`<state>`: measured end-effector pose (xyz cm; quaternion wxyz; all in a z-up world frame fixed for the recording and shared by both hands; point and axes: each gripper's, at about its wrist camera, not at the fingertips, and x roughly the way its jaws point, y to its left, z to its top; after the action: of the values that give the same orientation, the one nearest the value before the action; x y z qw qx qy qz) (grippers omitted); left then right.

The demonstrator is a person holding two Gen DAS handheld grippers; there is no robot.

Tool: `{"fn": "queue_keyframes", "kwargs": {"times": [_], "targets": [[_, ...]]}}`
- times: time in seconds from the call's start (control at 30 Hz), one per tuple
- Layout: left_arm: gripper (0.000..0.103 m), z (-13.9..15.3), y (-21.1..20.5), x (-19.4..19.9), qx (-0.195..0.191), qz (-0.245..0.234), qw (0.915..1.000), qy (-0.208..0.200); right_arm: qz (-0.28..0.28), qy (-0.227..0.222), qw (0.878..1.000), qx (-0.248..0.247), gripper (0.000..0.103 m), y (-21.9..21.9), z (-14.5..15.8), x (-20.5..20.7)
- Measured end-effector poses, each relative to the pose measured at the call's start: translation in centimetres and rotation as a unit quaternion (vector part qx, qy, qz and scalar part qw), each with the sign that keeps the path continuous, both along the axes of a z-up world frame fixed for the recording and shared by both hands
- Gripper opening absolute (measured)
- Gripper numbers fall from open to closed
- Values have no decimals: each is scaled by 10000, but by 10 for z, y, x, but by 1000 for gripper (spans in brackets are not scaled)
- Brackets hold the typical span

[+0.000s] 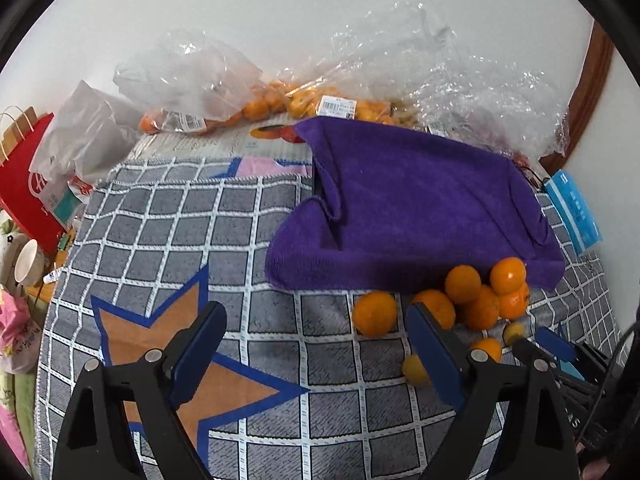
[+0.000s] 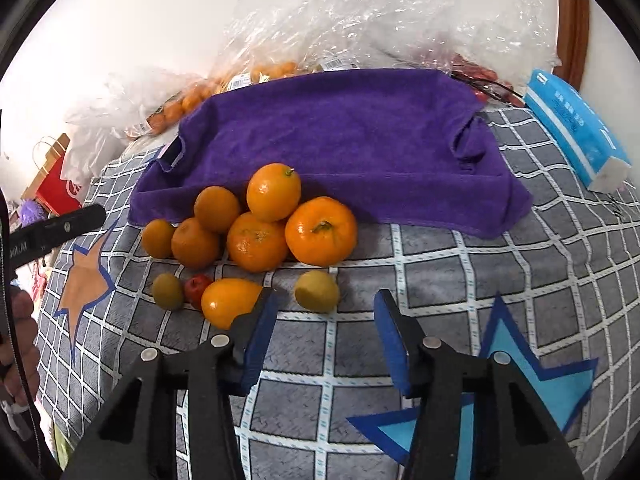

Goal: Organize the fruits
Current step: 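Grasp a small yellow fruit with the right tool while the left tool grasps a mandarin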

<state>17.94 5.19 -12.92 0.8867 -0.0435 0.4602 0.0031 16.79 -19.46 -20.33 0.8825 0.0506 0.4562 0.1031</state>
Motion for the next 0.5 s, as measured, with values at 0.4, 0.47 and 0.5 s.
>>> {"fn": "queue_keyframes", "kwargs": {"times": [0.4,0.47,0.5], "targets": [[75,-15,-5,-1,-124,-237,9995,145,-9,-5,9999,-158,26,2,-11,10],[73,-18,-8,2,-143,-275,9994,182,-51,-6,9998,-209,26,-2,-10,7],[71,-21,-10,5,-143,-307,9991,236,-76,-13,9997,-249,26,-6,-9,5]]}}
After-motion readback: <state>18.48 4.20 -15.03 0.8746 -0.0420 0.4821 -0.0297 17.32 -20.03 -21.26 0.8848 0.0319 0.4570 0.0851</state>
